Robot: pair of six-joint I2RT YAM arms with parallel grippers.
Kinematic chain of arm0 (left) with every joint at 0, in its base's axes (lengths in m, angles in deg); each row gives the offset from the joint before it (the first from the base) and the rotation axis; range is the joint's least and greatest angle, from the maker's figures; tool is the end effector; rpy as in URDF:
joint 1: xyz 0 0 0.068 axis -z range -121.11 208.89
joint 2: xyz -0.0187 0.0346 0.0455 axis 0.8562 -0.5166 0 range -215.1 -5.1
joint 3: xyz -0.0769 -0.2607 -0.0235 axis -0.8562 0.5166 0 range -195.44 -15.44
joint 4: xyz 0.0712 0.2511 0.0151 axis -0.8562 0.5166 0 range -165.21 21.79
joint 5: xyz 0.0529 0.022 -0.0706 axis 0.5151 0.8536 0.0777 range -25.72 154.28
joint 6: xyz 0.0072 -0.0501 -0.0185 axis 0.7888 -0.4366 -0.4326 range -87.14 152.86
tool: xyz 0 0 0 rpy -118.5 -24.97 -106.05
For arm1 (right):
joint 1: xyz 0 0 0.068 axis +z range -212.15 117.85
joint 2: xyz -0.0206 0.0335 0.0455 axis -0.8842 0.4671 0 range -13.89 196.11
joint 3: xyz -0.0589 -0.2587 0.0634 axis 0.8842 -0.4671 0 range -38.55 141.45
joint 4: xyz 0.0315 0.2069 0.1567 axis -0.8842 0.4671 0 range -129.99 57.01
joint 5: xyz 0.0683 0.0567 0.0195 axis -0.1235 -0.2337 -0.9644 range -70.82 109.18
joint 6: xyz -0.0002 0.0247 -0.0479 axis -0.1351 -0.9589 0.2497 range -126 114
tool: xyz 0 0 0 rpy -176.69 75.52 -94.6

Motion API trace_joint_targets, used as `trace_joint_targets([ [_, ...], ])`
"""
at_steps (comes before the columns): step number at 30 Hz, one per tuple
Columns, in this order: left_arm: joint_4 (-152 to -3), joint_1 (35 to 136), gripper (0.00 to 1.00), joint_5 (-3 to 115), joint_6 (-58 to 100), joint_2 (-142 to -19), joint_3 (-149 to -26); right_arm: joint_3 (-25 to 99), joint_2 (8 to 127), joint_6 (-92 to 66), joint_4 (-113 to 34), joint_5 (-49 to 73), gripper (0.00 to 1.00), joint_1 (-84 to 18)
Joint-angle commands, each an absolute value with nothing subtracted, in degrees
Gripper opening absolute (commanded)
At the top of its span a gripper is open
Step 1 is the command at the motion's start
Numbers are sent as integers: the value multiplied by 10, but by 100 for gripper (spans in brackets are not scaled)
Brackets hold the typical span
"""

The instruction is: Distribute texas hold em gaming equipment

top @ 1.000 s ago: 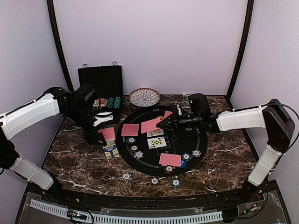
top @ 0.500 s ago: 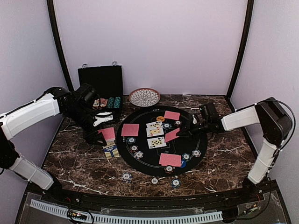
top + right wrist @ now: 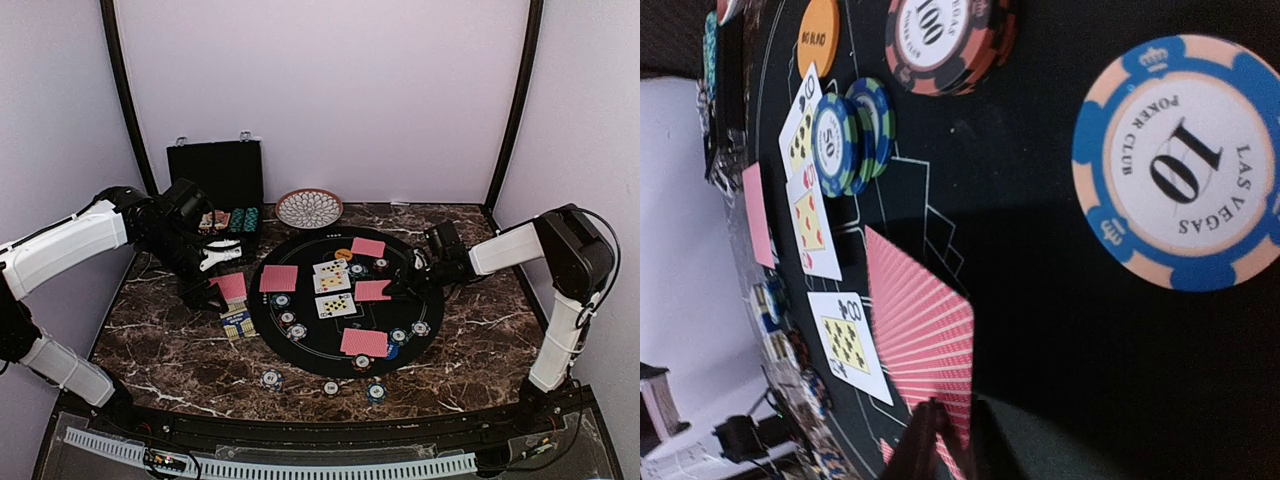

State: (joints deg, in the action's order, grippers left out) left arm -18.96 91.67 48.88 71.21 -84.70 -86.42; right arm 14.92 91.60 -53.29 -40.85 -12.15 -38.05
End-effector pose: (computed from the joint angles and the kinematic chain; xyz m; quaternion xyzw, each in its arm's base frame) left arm 0.2214 -0.1540 0.2978 0.5863 0.7699 -0.1202 0.2217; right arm 0.3156 0.1615 0.1304 0.0946 0.9076 0.3936 0.1115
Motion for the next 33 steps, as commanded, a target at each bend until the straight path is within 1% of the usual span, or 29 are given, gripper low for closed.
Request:
trace_joint_targets([
  [1, -181, 915, 0, 480, 719, -829, -868, 162, 920, -507, -375, -103, 25, -384],
  [4, -181, 916, 0, 478, 718, -831, -870, 166, 911, -500, -359, -97, 36, -382],
  [10, -182, 915, 0, 476, 717, -834, -873, 181, 848, -497, -314, -49, 47, -371],
  [17, -183, 916, 0, 475, 716, -838, -877, 224, 781, -521, -318, -17, 67, -301],
  [22, -184, 915, 0, 475, 714, -839, -881, 256, 793, -576, -394, -47, 73, -223],
  [26, -185, 915, 0, 476, 713, -839, -881, 303, 846, -610, -454, -80, 77, -154],
  [30, -185, 916, 0, 477, 711, -837, -882, 342, 895, -652, -521, -111, 81, -110],
  [33, -186, 916, 0, 475, 711, -835, -881, 377, 930, -668, -545, -127, 82, -81],
])
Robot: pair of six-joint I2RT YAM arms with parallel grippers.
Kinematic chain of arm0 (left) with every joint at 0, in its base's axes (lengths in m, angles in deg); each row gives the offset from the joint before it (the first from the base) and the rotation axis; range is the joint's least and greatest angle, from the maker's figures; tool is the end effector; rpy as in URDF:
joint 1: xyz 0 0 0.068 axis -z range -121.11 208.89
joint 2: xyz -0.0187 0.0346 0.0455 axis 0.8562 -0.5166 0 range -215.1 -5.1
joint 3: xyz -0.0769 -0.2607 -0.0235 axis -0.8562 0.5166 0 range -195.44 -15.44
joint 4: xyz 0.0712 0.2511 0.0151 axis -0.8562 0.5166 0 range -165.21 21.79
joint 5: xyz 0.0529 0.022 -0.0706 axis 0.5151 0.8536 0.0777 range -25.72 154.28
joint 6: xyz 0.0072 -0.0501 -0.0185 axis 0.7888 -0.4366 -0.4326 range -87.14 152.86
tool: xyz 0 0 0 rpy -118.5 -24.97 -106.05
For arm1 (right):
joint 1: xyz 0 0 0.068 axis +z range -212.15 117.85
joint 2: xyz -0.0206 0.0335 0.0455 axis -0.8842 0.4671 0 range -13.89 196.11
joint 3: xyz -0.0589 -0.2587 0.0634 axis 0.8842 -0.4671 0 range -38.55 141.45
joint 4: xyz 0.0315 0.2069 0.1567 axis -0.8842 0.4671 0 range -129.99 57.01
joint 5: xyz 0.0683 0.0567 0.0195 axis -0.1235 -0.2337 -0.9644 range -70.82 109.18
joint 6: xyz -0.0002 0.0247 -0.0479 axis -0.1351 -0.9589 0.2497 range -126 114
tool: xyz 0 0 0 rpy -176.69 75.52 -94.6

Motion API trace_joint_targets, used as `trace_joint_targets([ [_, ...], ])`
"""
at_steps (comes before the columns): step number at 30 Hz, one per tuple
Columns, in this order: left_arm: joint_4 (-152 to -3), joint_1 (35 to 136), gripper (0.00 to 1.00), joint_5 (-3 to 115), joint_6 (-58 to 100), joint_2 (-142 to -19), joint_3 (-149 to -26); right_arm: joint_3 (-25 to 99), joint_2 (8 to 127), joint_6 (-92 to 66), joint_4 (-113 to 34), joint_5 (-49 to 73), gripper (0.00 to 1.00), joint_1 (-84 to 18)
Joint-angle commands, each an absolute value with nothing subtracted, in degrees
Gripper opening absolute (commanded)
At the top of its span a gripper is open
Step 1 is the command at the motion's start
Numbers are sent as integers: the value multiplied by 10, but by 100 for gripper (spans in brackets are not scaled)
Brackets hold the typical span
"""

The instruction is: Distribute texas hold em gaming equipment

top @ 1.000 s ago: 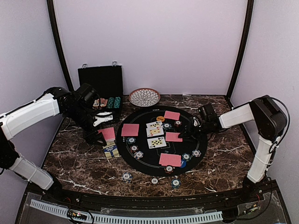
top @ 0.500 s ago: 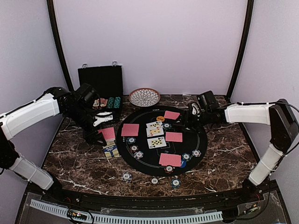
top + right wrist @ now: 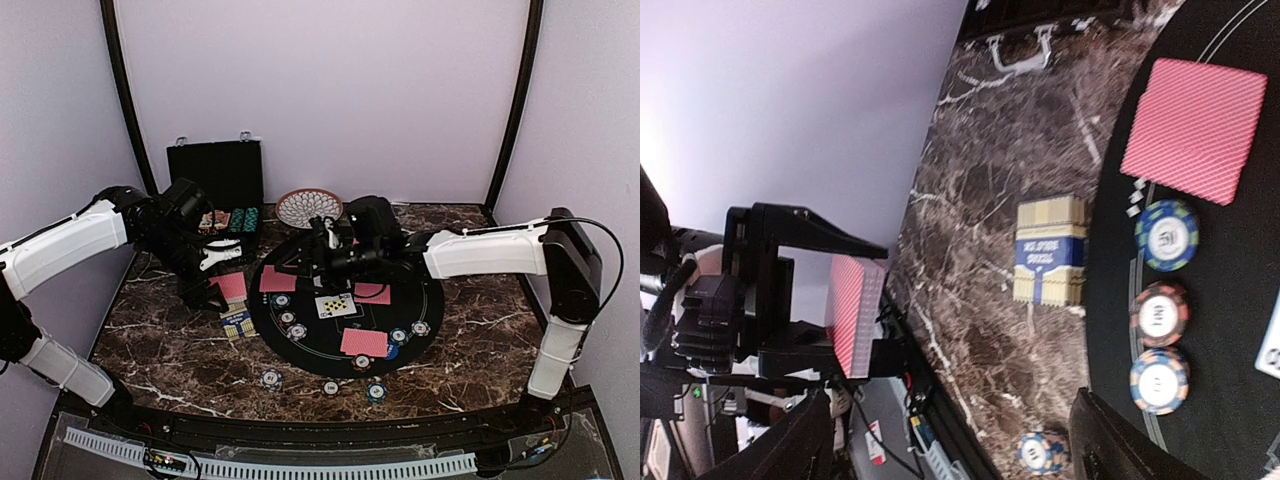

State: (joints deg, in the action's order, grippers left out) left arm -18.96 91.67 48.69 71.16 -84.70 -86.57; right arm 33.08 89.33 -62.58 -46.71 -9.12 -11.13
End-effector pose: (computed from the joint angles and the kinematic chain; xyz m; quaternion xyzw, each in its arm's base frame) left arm 0.2215 -0.1542 0.2986 0.5861 0.7694 -0.1218 0.2230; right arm 0.2486 0.3341 0.2489 -0.0918 0.8226 0.5429 0.1420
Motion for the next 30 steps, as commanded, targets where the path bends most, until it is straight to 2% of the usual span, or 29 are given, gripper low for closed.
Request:
trace_joint_targets([
  [1, -186, 916, 0, 474, 711, -835, -880, 389, 942, -670, -547, -131, 83, -73],
  [30, -182, 915, 0, 465, 710, -838, -887, 528, 1099, -742, -608, -206, 81, -25],
])
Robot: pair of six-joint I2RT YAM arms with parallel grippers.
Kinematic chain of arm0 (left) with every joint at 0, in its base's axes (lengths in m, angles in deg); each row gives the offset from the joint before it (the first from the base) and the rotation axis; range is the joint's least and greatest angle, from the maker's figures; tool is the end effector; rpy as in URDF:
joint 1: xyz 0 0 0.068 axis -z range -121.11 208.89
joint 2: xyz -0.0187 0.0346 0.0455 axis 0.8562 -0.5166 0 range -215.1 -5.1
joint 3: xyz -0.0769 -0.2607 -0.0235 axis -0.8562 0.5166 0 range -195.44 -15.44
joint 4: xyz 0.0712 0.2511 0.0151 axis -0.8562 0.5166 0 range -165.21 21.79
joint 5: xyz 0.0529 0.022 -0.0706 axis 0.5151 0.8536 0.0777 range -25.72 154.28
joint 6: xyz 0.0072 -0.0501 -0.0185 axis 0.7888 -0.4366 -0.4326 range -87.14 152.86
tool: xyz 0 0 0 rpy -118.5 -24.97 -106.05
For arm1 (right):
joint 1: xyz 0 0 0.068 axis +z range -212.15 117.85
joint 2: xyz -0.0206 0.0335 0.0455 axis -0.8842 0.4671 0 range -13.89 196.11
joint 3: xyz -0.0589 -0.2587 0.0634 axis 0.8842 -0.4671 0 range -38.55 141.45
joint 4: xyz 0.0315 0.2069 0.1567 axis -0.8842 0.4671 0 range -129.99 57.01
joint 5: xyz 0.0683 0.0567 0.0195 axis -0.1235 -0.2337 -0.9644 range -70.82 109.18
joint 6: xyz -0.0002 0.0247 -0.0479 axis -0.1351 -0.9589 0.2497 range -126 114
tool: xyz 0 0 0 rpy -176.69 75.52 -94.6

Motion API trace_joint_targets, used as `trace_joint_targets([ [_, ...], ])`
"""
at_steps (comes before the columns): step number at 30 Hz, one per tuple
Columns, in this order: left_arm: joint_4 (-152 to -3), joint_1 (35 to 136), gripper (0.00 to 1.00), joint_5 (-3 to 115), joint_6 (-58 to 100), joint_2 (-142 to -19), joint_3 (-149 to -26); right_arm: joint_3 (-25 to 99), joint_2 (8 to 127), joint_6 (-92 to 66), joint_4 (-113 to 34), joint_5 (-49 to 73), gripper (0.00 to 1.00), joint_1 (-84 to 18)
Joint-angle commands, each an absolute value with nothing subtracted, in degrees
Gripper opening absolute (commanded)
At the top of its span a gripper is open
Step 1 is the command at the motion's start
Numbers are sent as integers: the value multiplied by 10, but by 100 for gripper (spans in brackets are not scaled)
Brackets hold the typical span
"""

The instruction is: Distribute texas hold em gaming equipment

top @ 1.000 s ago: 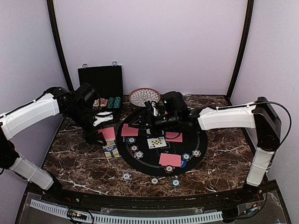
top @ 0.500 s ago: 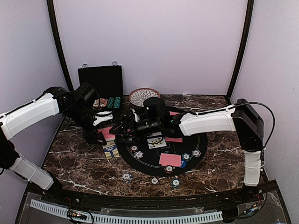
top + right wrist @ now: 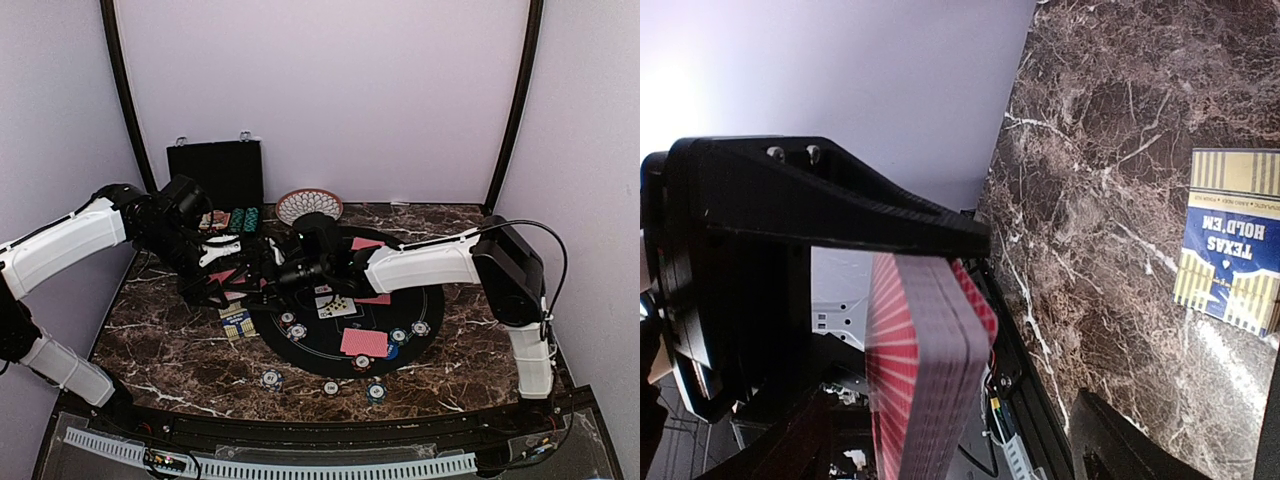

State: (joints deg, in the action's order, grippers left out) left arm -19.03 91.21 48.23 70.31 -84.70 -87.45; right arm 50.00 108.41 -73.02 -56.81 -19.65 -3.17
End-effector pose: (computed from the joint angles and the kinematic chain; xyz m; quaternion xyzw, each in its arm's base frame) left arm 0.2236 -0.1532 0.3033 0.5775 0.7730 -0.1258 0.2306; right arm 0.2361 0.4361 0.2208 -0.1442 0.7698 0.6215 0.0170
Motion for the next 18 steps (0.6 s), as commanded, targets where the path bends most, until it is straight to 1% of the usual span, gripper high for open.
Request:
trace_joint_targets([
  [1, -182, 915, 0, 465, 710, -838, -886, 531, 1102, -744, -605, -206, 81, -26],
  [9, -182, 915, 0, 466, 713, -833, -882, 515, 1101, -738, -583, -191, 76, -38],
  [18, -183, 915, 0, 466, 714, -830, -879, 441, 1067, -746, -604, -187, 65, -53],
])
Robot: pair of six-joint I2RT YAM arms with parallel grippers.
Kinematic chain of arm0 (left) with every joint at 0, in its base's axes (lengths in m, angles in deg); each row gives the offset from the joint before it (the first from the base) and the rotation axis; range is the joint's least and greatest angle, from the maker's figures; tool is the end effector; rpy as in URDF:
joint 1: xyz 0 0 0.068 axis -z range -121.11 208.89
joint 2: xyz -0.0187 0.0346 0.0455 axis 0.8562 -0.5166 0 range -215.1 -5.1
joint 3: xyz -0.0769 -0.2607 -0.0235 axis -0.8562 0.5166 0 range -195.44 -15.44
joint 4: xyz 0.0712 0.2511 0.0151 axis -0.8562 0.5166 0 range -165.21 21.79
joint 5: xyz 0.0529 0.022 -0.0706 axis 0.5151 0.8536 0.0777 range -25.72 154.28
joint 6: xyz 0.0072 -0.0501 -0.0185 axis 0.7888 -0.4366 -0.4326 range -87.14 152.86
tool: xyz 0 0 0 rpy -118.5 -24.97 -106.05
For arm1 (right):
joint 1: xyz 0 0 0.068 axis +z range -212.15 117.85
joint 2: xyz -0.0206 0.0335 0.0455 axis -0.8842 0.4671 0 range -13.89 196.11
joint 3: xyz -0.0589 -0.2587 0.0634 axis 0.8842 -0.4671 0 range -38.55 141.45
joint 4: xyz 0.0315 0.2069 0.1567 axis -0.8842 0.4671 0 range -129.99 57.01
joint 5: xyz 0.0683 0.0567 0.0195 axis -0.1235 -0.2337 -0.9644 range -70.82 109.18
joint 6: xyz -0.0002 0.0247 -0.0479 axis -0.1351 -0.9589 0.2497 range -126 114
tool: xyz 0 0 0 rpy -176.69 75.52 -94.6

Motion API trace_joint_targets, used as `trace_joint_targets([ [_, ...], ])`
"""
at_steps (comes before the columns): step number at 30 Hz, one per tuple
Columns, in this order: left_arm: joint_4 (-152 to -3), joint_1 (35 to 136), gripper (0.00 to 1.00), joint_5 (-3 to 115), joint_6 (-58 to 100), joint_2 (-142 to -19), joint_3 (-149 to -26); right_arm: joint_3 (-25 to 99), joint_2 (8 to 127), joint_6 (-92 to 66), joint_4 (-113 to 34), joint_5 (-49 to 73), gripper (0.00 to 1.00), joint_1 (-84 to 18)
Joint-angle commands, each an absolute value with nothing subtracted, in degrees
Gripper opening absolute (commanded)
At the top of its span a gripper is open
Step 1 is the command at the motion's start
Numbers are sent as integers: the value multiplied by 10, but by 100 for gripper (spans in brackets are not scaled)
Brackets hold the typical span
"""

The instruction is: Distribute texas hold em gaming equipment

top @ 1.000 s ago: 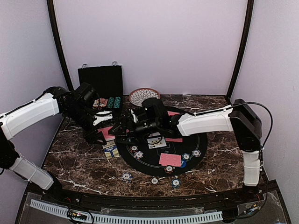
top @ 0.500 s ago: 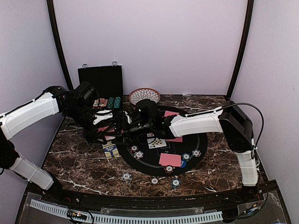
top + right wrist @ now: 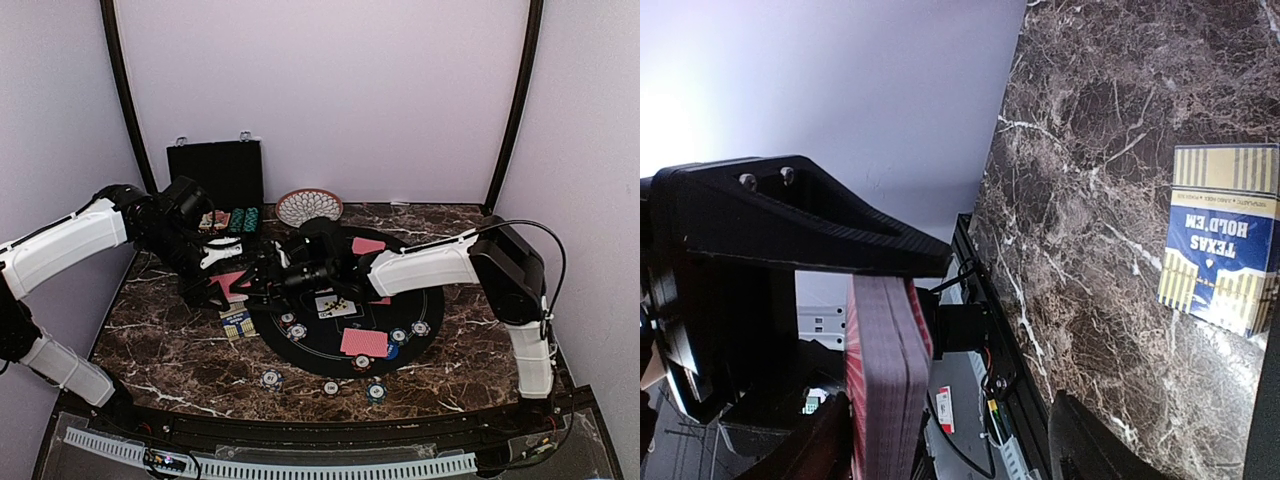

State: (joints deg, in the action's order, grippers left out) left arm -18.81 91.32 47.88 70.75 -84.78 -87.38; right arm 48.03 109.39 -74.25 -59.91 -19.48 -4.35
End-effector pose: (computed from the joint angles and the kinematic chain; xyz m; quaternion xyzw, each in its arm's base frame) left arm 0.2230 -0.1537 0.3025 0.5816 0.7703 -0.1284 0.2279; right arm 0.2447 0.4304 0.2065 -0.1276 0.7723 0.6221 0.0185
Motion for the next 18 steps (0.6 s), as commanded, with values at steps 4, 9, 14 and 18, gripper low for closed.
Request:
trace_joint_targets([
  [4, -184, 916, 0, 466, 714, -829, -878, 427, 1056, -748, -609, -189, 60, -55],
  [9, -183, 916, 0, 467, 714, -827, -878, 423, 1046, -747, -607, -190, 52, -58],
  [14, -184, 916, 0, 469, 714, -825, -877, 409, 1032, -743, -603, -191, 47, -65],
  [18, -184, 916, 0, 469, 714, -826, -876, 401, 1021, -741, -597, -192, 46, -69],
])
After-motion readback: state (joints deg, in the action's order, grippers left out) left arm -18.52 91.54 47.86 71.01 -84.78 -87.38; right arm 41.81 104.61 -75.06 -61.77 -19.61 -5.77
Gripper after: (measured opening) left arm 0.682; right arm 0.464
